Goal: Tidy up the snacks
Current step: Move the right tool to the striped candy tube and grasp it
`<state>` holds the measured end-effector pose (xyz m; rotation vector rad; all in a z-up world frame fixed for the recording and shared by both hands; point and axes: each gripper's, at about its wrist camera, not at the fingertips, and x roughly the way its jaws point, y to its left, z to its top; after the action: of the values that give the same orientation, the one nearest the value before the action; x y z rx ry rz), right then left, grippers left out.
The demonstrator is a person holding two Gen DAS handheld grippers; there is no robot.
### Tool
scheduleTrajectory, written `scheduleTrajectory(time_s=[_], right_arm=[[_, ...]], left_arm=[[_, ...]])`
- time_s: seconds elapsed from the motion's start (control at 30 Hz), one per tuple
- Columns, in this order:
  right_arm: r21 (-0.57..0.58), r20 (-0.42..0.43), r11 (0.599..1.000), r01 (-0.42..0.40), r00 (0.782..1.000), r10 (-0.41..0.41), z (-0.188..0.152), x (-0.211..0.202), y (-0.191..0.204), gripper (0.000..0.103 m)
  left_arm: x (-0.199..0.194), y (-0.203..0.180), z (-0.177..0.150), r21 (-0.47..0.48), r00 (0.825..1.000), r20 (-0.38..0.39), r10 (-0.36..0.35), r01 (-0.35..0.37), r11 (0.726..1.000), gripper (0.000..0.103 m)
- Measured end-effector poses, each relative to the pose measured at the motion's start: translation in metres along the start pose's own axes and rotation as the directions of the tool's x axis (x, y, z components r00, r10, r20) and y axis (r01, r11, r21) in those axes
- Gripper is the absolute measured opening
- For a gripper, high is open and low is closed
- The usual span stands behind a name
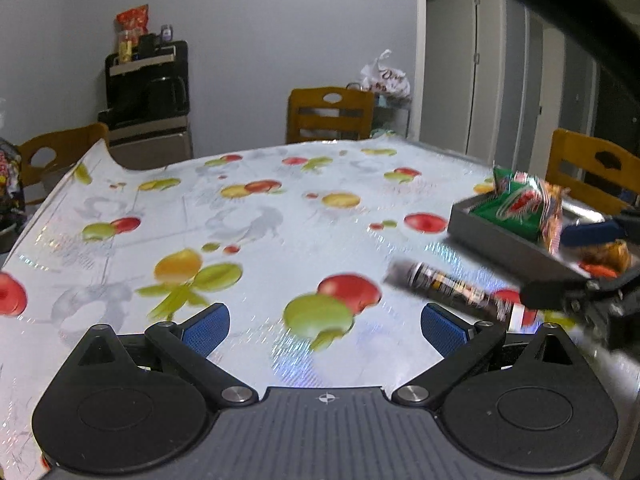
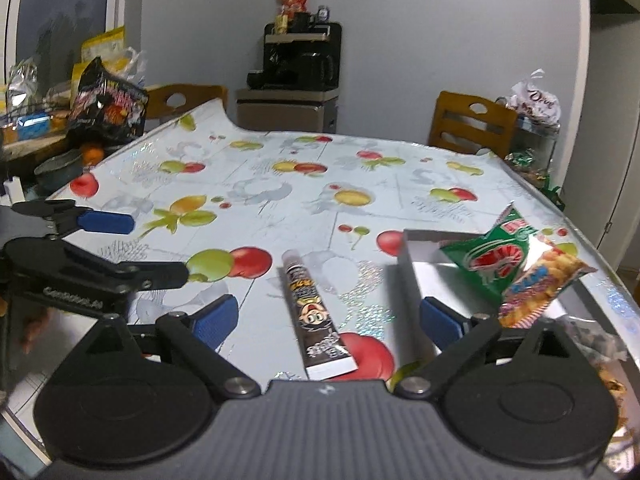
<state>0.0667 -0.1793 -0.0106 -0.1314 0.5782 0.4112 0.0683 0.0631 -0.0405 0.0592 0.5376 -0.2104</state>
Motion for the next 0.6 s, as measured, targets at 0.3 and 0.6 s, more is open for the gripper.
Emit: scheduleTrajectory(time_s=[0.3,0.6], right_arm=[[0.001,-0.063,0.999,-0.038,0.997,0.038,0.004,0.037,0.01,0.098],[-0.013,-0.11,0.998,-0.056,0.992,0.054,0.011,0.093,0.03,0.079]], left_arm=[[-0.024,0.024,-0.016,-0.031,1.0,-0.012,0.007,-0.007,0.999,0.103],[-0.037,0.045,-0.026,-0.088,0.999,-0.02,0.033,-0.034,0.996,0.103]])
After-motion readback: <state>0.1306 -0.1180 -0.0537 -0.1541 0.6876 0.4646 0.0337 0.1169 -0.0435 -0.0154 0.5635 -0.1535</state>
